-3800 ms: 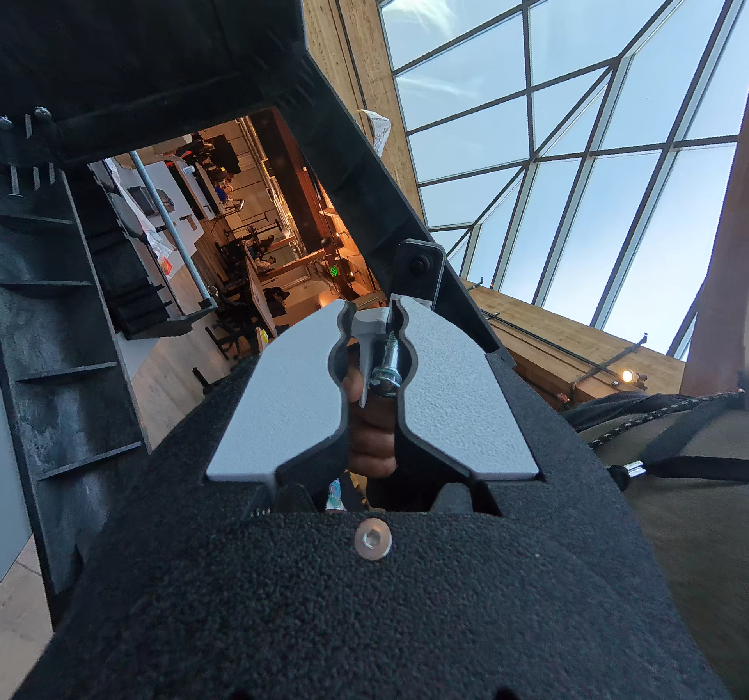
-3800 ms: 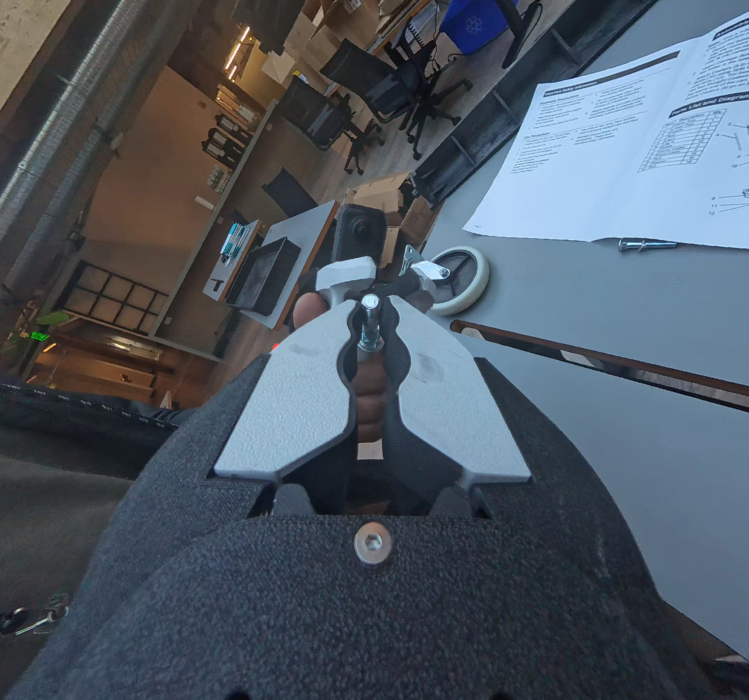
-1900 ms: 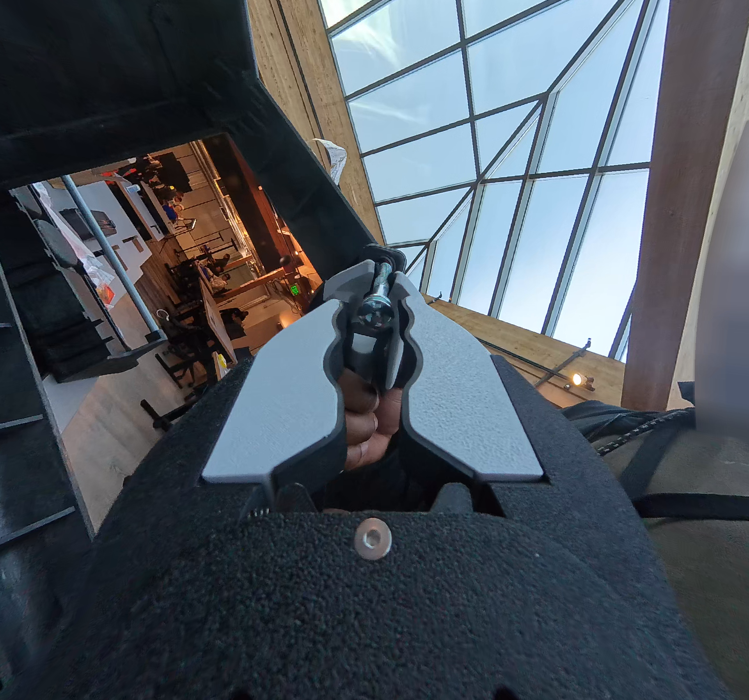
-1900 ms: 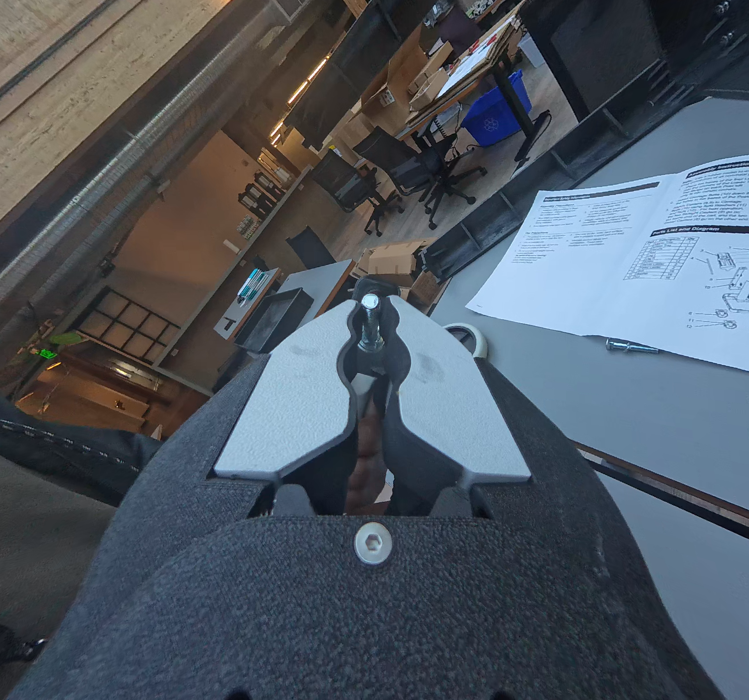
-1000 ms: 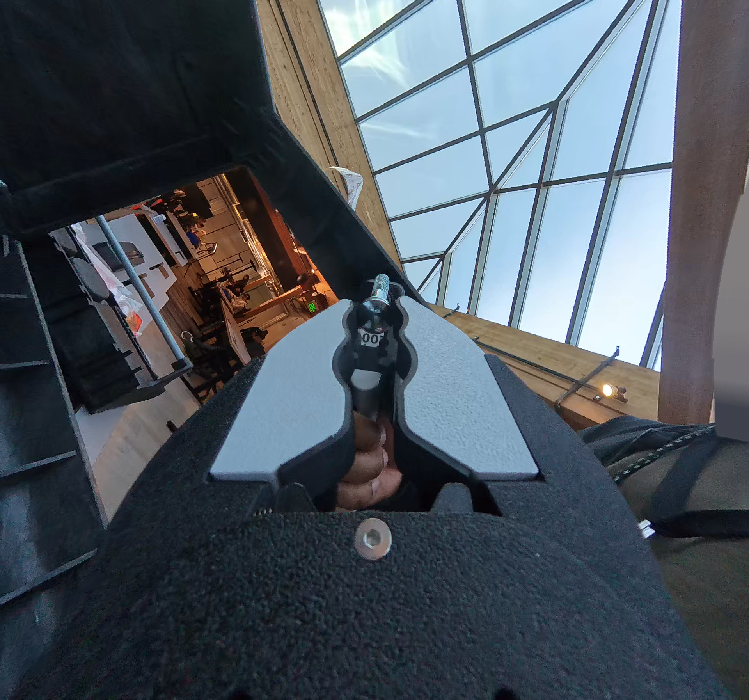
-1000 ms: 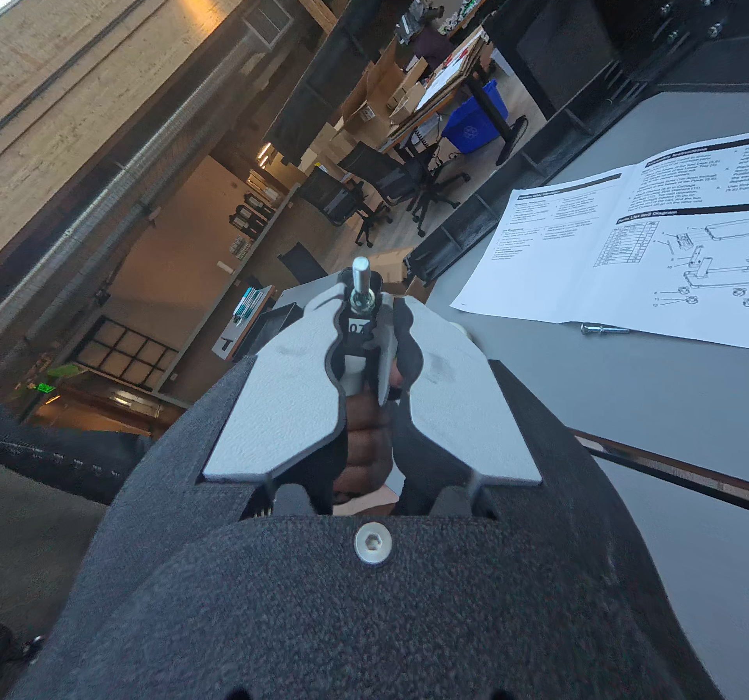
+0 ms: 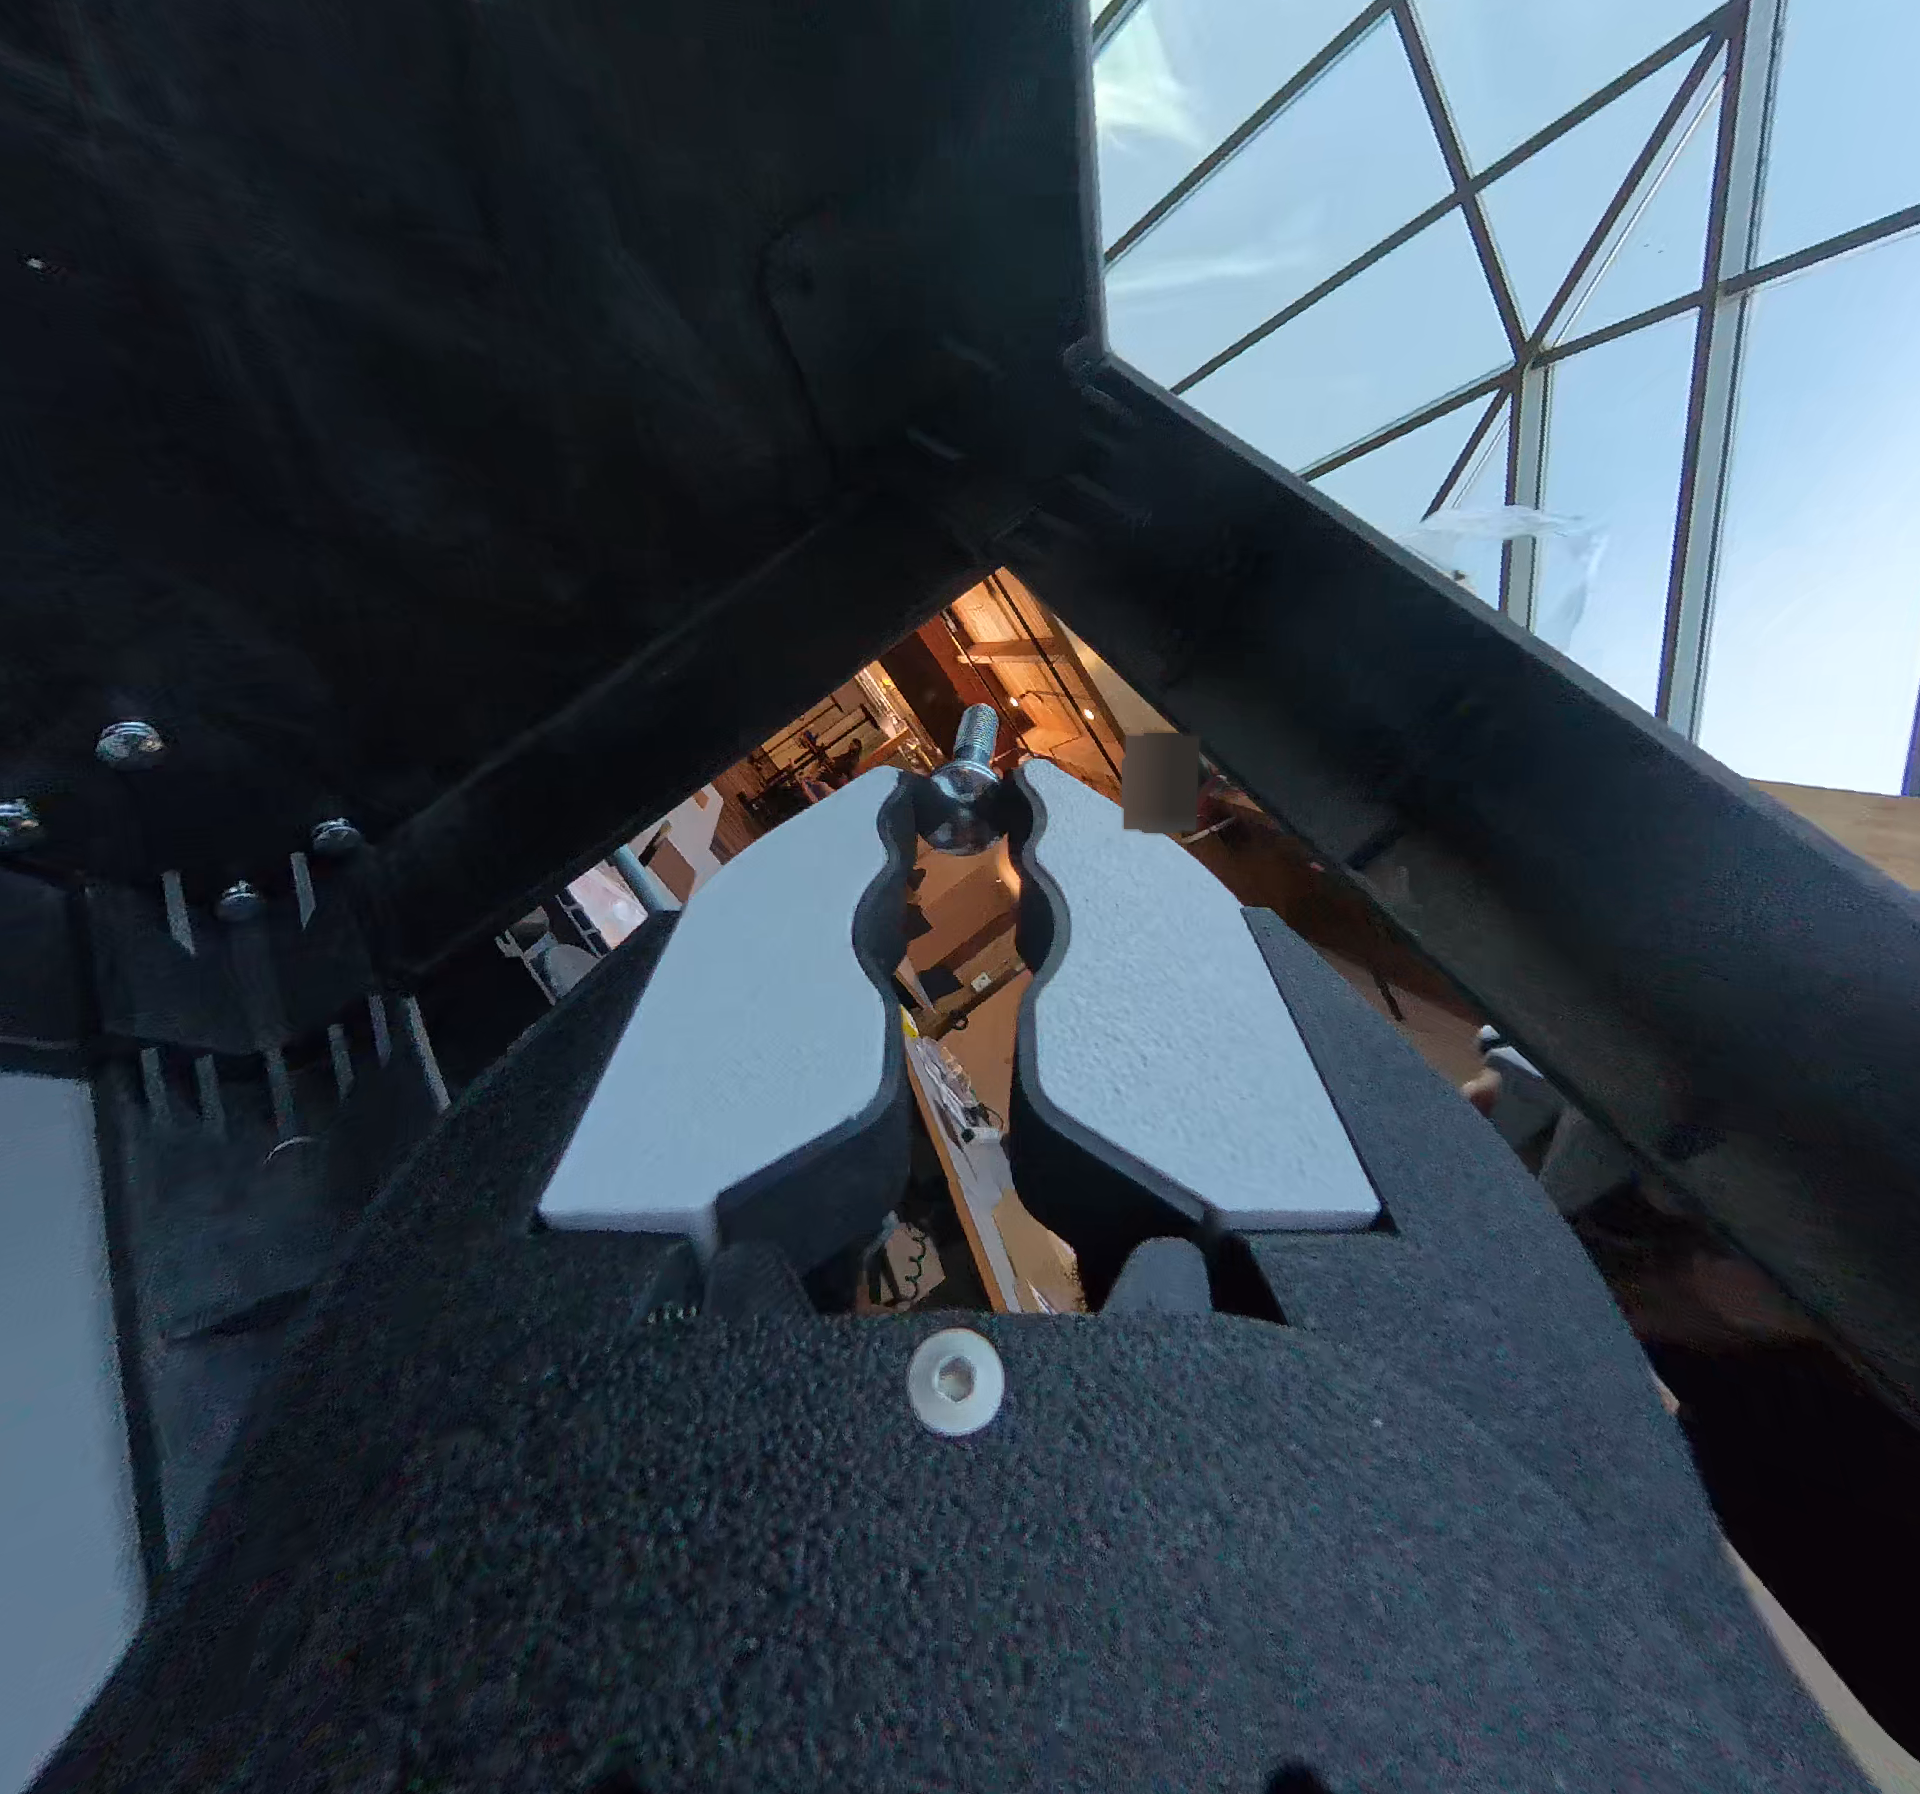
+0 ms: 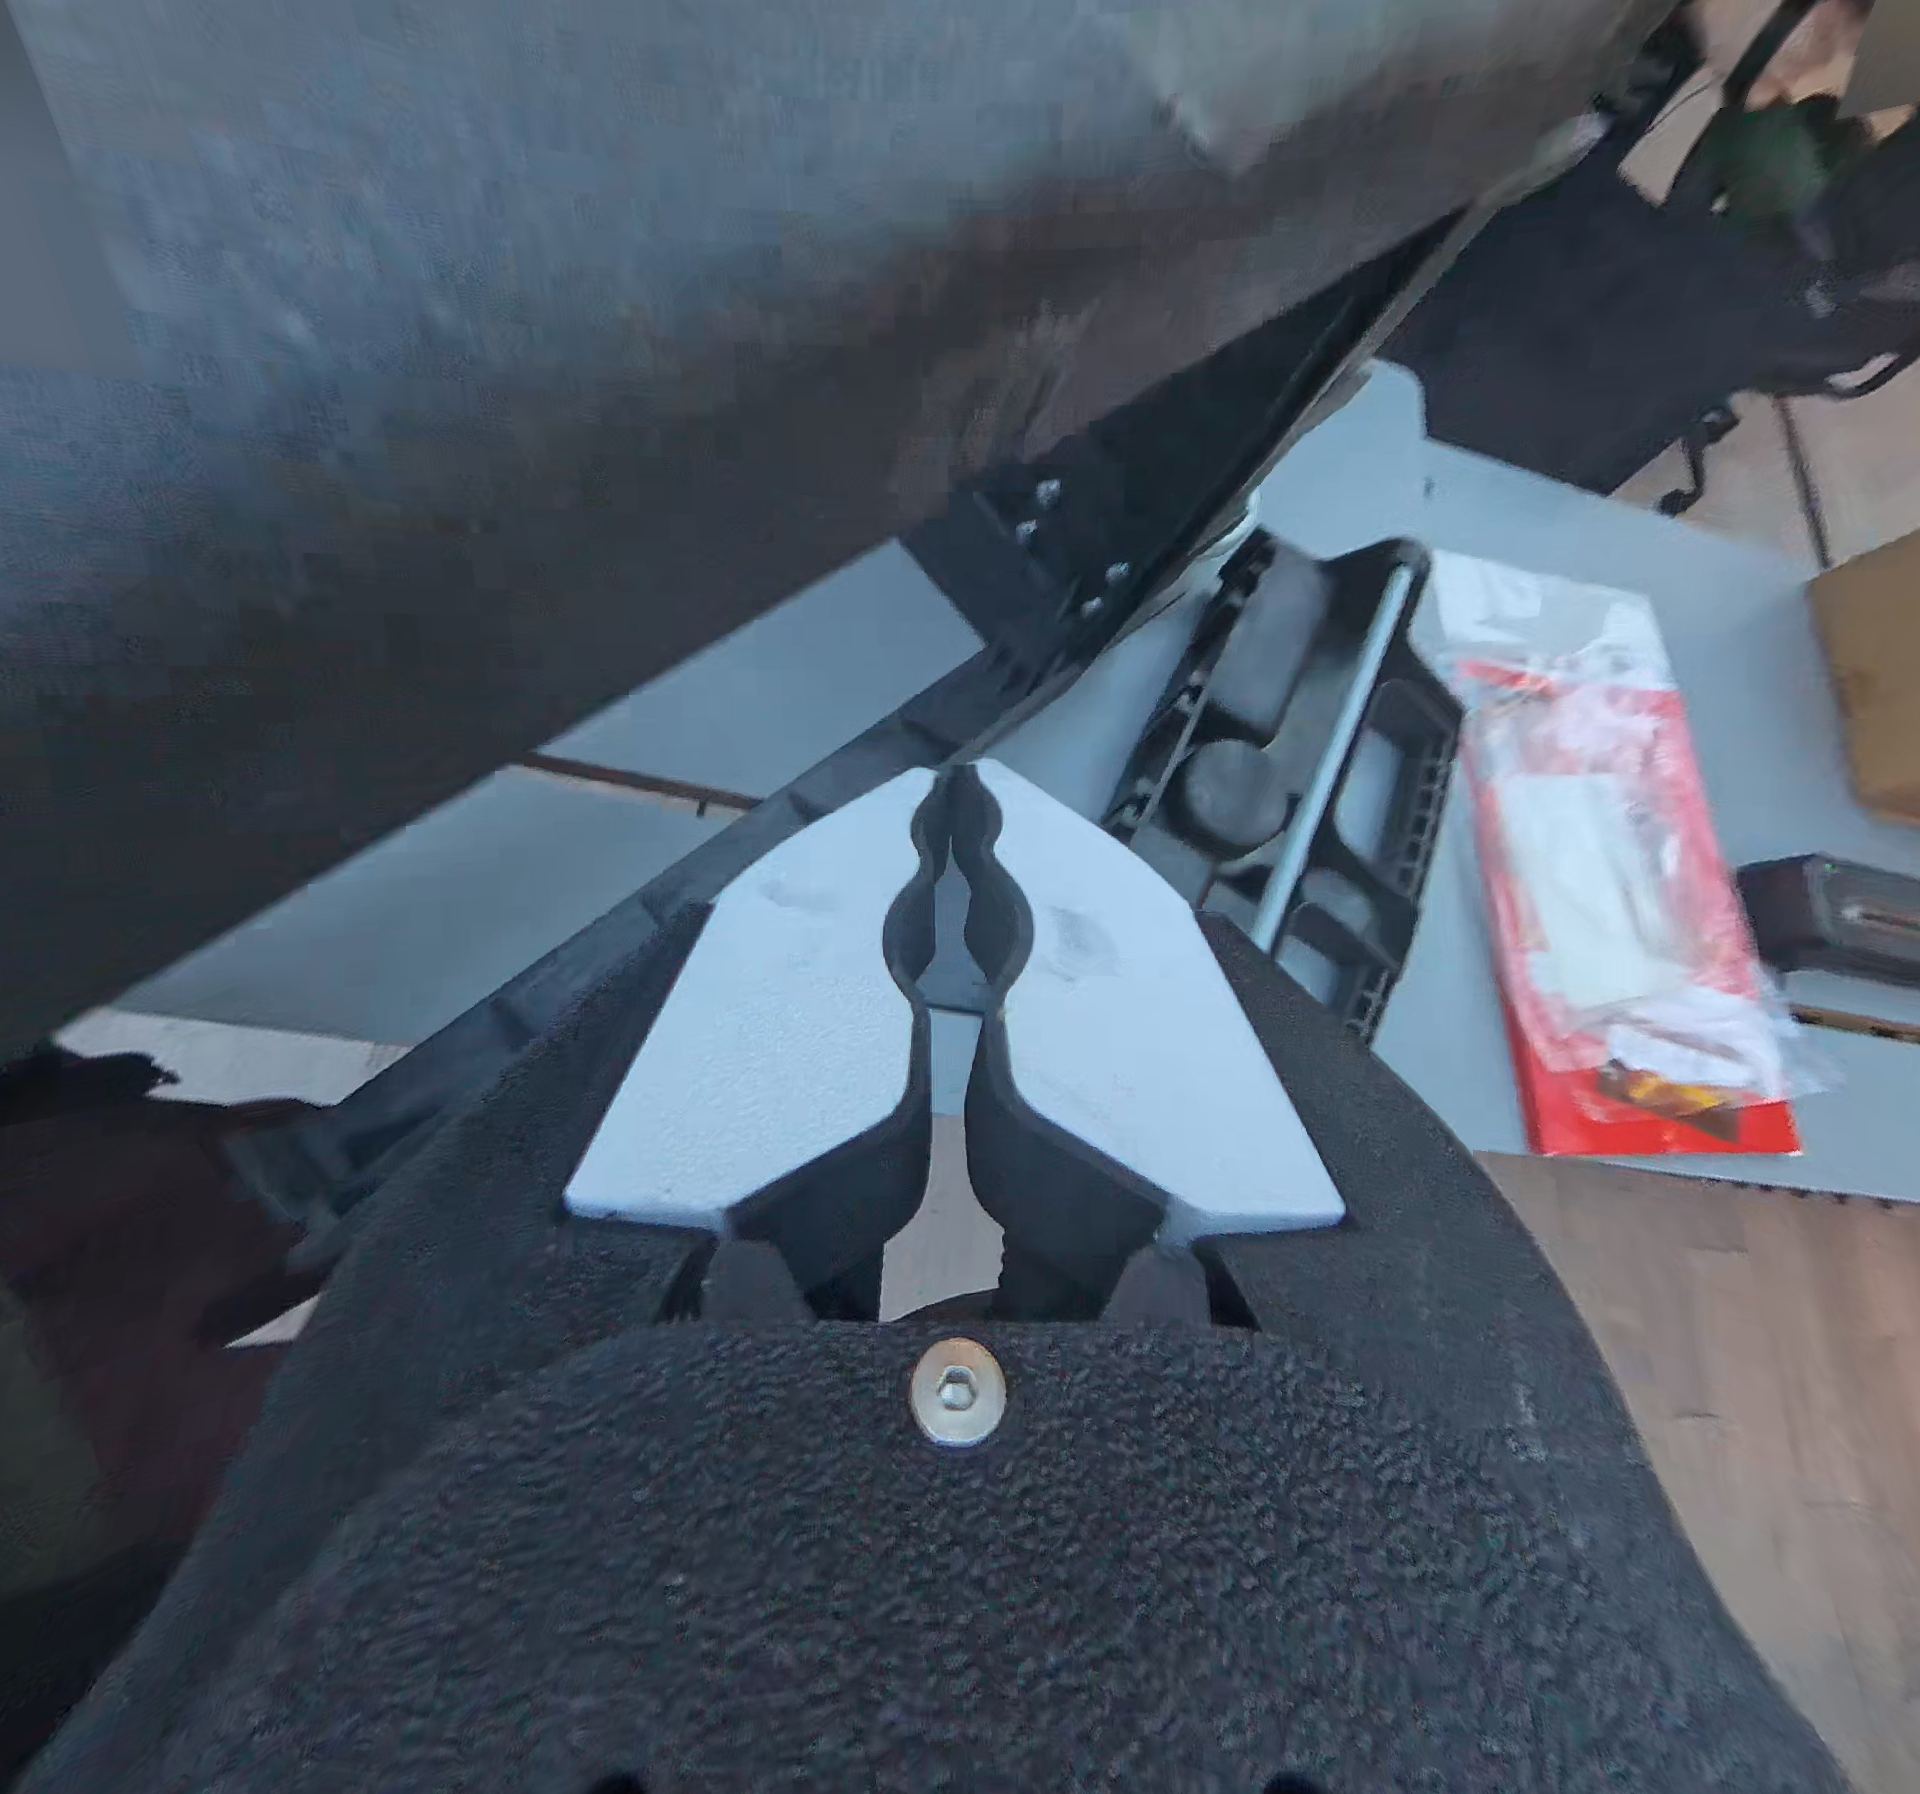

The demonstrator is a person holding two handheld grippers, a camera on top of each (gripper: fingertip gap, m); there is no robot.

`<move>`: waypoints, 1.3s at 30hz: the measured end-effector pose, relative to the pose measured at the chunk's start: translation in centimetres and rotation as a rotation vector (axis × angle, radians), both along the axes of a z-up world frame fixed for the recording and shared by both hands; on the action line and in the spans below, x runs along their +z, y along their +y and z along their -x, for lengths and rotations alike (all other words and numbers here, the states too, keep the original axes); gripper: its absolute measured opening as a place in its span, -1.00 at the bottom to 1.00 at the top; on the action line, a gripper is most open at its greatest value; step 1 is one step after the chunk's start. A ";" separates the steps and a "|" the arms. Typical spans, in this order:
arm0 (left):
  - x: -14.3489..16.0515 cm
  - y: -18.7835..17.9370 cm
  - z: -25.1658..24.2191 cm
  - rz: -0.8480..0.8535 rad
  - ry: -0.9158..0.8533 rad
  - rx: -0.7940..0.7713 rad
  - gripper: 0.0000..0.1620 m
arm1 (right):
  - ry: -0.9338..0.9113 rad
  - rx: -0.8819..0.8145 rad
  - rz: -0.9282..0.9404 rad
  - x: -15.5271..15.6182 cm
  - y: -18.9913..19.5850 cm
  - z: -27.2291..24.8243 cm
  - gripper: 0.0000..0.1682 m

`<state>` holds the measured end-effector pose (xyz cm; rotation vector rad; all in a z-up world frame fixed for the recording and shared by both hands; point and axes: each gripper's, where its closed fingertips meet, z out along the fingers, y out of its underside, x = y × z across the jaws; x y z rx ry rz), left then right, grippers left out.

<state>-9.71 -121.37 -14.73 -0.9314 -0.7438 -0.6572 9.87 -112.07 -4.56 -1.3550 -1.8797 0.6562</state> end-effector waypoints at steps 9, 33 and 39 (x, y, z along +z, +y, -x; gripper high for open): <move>-0.5 7.3 5.3 0.016 0.101 0.018 -0.80 | 0.047 0.000 -0.043 5.4 -2.0 3.6 -0.96; 2.1 10.4 7.2 0.045 0.266 0.088 -0.79 | 0.179 -0.173 0.238 5.6 -5.4 0.9 -0.82; 2.6 10.9 7.2 0.115 0.389 0.192 -0.79 | 0.207 -0.111 0.196 6.8 -6.5 3.7 -0.91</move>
